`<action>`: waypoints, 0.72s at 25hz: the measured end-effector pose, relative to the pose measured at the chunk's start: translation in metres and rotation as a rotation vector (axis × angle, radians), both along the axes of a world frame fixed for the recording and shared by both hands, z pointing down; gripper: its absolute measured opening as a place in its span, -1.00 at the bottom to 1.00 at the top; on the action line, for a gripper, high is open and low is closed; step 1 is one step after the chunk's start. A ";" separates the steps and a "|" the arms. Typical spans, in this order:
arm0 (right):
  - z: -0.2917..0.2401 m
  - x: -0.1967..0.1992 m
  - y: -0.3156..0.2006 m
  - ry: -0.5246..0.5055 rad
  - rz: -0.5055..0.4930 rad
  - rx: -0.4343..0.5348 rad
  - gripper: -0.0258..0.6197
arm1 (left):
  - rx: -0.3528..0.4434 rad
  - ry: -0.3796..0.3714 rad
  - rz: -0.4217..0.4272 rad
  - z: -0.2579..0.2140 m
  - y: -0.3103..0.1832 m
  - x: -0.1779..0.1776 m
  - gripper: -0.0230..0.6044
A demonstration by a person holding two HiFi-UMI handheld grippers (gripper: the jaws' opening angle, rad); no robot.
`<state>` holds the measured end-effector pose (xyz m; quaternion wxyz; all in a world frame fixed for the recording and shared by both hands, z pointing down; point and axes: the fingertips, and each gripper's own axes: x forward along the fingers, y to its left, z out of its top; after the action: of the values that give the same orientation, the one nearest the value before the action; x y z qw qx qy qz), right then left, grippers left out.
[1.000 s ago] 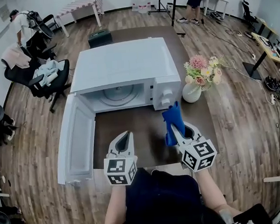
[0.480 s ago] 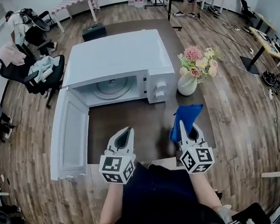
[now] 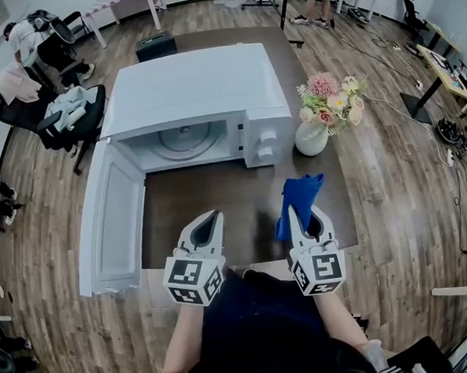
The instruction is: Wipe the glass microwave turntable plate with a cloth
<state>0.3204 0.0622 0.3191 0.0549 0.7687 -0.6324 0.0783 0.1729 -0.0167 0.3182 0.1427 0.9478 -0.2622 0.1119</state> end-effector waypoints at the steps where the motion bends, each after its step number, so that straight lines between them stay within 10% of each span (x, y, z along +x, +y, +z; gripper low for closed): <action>1: 0.001 0.000 0.000 0.000 -0.002 -0.002 -0.76 | -0.002 -0.003 -0.002 0.001 0.000 0.000 -0.91; 18: 0.008 -0.008 0.003 0.001 -0.036 -0.036 -0.76 | -0.020 -0.019 -0.029 0.009 0.003 -0.008 -0.91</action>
<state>0.3121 0.0647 0.3274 0.0704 0.7562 -0.6445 0.0885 0.1648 -0.0138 0.3270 0.1511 0.9414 -0.2760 0.1216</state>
